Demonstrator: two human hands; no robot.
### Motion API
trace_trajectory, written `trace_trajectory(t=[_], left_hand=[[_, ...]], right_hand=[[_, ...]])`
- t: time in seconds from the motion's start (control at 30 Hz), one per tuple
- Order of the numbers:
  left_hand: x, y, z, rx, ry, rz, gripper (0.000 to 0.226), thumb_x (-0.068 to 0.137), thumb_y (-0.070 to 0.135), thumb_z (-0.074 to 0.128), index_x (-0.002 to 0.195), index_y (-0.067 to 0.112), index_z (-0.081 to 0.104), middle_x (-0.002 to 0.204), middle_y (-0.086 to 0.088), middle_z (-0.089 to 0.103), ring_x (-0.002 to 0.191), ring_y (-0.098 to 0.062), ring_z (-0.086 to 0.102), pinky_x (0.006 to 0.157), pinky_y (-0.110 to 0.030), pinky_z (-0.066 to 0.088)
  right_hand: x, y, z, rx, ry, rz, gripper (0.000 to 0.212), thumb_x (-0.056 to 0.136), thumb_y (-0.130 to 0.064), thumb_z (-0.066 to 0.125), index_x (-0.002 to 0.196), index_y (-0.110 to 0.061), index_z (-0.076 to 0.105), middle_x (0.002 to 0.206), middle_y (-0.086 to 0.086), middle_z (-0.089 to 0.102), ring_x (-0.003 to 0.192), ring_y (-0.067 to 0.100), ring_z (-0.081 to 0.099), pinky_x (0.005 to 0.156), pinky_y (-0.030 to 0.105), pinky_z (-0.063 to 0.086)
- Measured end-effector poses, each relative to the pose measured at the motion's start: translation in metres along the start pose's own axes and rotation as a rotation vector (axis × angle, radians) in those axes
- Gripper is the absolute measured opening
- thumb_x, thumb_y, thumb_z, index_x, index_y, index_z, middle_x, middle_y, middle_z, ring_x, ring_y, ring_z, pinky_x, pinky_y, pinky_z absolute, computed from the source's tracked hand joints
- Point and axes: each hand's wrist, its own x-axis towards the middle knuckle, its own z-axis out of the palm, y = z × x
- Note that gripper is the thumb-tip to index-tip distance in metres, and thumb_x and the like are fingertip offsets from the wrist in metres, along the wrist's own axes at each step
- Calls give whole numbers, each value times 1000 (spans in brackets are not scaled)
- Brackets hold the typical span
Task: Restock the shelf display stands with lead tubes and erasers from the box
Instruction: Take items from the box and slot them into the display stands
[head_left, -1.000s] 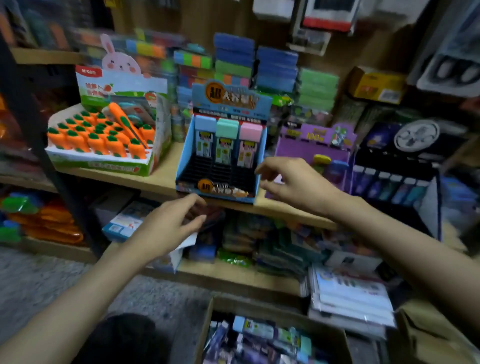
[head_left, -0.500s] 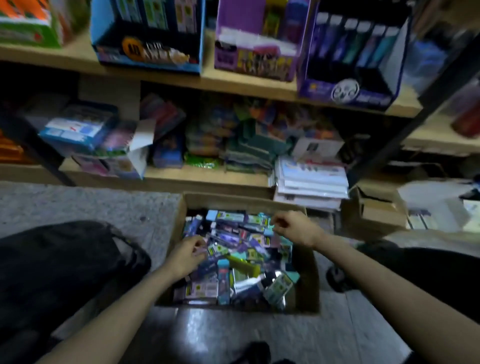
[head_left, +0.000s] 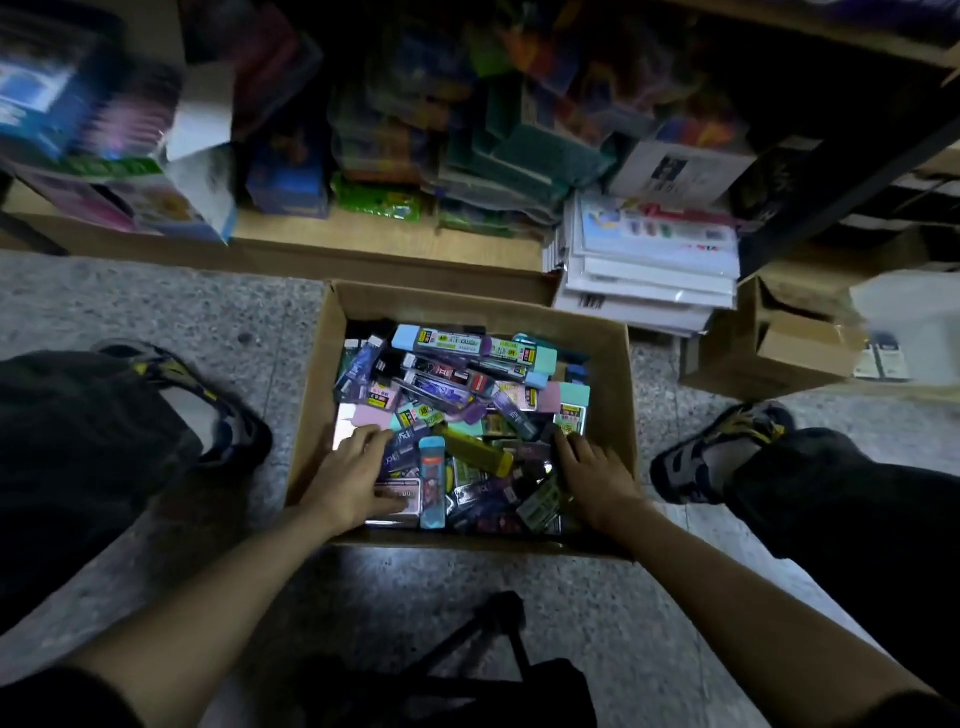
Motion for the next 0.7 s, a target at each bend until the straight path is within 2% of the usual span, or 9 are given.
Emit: trace_trajectory(t=[0.07, 0.13, 0.23, 0.33, 0.47, 0.57, 0.6, 0.67, 0.7], left_hand=[[1, 0, 5, 40, 4, -11, 99, 69, 50, 75, 145, 12, 24, 145, -10, 25, 129, -28, 35, 106, -33, 31], [2, 2, 8, 48, 46, -46, 91, 72, 46, 74, 142, 11, 30, 138, -11, 32, 124, -27, 38, 103, -34, 33], [6, 4, 12, -20, 86, -120, 71, 73, 40, 75, 127, 8, 43, 125, -14, 44, 117, -29, 43, 95, -35, 35], [10, 4, 15, -53, 82, -169, 64, 74, 39, 75, 121, 6, 47, 121, -15, 48, 114, -30, 44, 94, -35, 35], [17, 6, 13, -134, 56, -226, 54, 72, 38, 78, 109, 6, 54, 112, -14, 58, 105, -29, 52, 88, -36, 42], [18, 6, 10, -283, 12, -264, 47, 72, 28, 79, 105, 6, 54, 106, -13, 64, 96, -28, 59, 82, -37, 47], [17, 6, 9, -300, 7, -258, 45, 74, 26, 78, 106, 5, 53, 107, -13, 64, 96, -28, 59, 82, -37, 47], [15, 4, 10, -291, 30, -225, 41, 79, 25, 73, 108, 5, 54, 108, -14, 62, 98, -30, 58, 80, -36, 46], [13, 4, 10, -292, 61, -214, 37, 82, 25, 70, 108, 4, 55, 107, -16, 62, 98, -31, 58, 78, -34, 44]], right_hand=[[4, -4, 5, 60, 71, 0, 76, 89, -20, 54, 149, -10, 8, 144, 13, 34, 122, 33, 39, 98, 40, 38], [7, -8, 9, 214, 102, 25, 72, 88, -17, 57, 147, -12, 17, 139, 13, 40, 116, 35, 43, 95, 40, 39], [11, -7, 8, 782, 110, 160, 52, 82, -10, 69, 127, -7, 44, 126, 16, 56, 109, 33, 55, 91, 40, 45], [11, -8, 5, 1155, 78, 277, 40, 78, -5, 73, 110, 2, 51, 112, 20, 63, 102, 30, 60, 89, 44, 48], [10, -14, 8, 1277, 54, 321, 41, 75, -2, 75, 108, 1, 50, 111, 22, 62, 96, 25, 57, 87, 43, 50], [10, -16, 11, 1319, 30, 301, 47, 76, 2, 73, 115, 3, 47, 117, 21, 60, 106, 29, 58, 90, 41, 50], [9, -18, 12, 1340, 28, 291, 48, 76, 3, 72, 117, 2, 47, 118, 20, 59, 109, 30, 57, 88, 35, 51], [7, -23, 14, 1350, 46, 266, 48, 76, 6, 71, 117, 2, 47, 116, 17, 60, 107, 26, 57, 75, 13, 50], [5, -26, 14, 1348, 54, 264, 48, 76, 6, 71, 117, 2, 48, 116, 16, 61, 104, 23, 58, 69, 8, 47]])
